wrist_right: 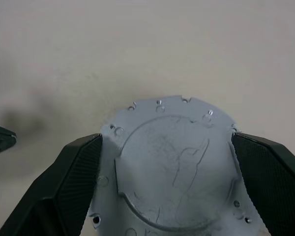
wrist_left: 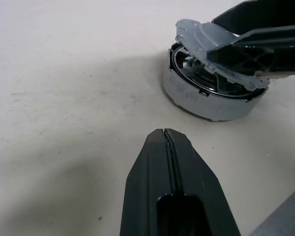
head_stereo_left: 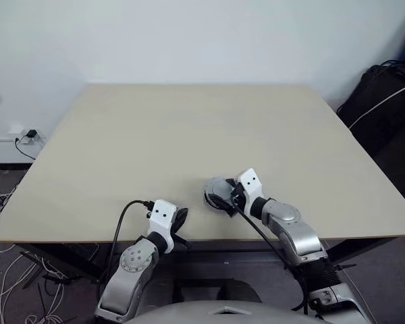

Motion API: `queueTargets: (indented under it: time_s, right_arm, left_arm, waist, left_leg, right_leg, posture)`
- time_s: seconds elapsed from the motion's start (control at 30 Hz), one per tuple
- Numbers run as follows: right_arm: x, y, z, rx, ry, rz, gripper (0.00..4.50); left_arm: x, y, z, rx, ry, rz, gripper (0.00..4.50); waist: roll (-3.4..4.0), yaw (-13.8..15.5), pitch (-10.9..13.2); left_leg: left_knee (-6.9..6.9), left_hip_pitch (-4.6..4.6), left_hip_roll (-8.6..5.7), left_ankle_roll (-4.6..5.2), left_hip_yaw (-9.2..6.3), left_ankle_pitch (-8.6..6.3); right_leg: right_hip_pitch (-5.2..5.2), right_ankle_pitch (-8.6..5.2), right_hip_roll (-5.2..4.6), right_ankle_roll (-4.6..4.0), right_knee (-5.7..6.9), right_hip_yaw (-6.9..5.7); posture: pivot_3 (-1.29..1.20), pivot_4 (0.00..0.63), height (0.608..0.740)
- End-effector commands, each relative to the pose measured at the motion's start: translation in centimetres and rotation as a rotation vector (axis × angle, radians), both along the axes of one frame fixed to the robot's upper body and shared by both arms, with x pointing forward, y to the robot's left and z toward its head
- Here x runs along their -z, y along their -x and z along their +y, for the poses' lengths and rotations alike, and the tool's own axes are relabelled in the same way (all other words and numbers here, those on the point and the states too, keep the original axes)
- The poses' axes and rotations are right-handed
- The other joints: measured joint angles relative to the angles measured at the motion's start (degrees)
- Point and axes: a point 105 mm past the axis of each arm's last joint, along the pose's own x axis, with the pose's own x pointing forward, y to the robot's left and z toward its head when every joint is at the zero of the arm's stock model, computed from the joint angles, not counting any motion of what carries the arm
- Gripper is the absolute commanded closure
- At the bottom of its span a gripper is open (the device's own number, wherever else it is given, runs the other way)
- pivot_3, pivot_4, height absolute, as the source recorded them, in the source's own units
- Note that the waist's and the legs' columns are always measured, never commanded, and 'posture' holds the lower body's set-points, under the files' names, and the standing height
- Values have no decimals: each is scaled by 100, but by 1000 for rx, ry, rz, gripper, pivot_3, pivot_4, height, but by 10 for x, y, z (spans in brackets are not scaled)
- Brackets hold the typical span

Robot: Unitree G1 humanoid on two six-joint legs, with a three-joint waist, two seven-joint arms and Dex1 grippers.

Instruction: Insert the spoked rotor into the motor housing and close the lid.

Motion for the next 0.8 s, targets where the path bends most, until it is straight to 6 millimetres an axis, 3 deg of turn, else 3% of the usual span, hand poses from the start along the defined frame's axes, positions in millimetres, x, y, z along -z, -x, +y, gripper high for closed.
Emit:
queueTargets:
  time_s: [0.03, 0.1, 0.27, 0.8]
  right_arm:
    - [-10, -7, 3, -15, 1, -49, 23]
    - [-8, -8, 2, -9, 8, -45, 23]
    - [-7, -7, 0, -3, 13, -45, 1225]
    - [-4, -6, -2, -12, 49, -9, 1235]
  left_arm:
    - [-15, -5, -1, -5, 17, -57, 4500]
    - [-15, -5, 0, -9, 18, -57, 4500]
    - [-15, -4, 0, -14, 19, -57, 4500]
    - [-15, -6, -2, -8, 25, -58, 4500]
  waist:
    - [1, 0, 0]
    - [2, 0, -1]
    - [5, 1, -4]
    - [8, 2, -7]
  left_leg:
    - [0, 0, 0, 0, 0, 0]
    - [0, 1, 0, 0, 0, 0]
    - [1, 2, 0, 0, 0, 0]
    - [1, 6, 0, 0, 0, 0]
  right_leg:
    - [0, 0, 0, 0, 0, 0]
    - [1, 0, 0, 0, 0, 0]
    - [2, 0, 0, 0, 1, 0]
    - [8, 0, 0, 0, 1, -1]
  posture:
    - [0, 0, 740]
    - [0, 0, 740]
    - [0, 0, 740]
    - [0, 0, 740]
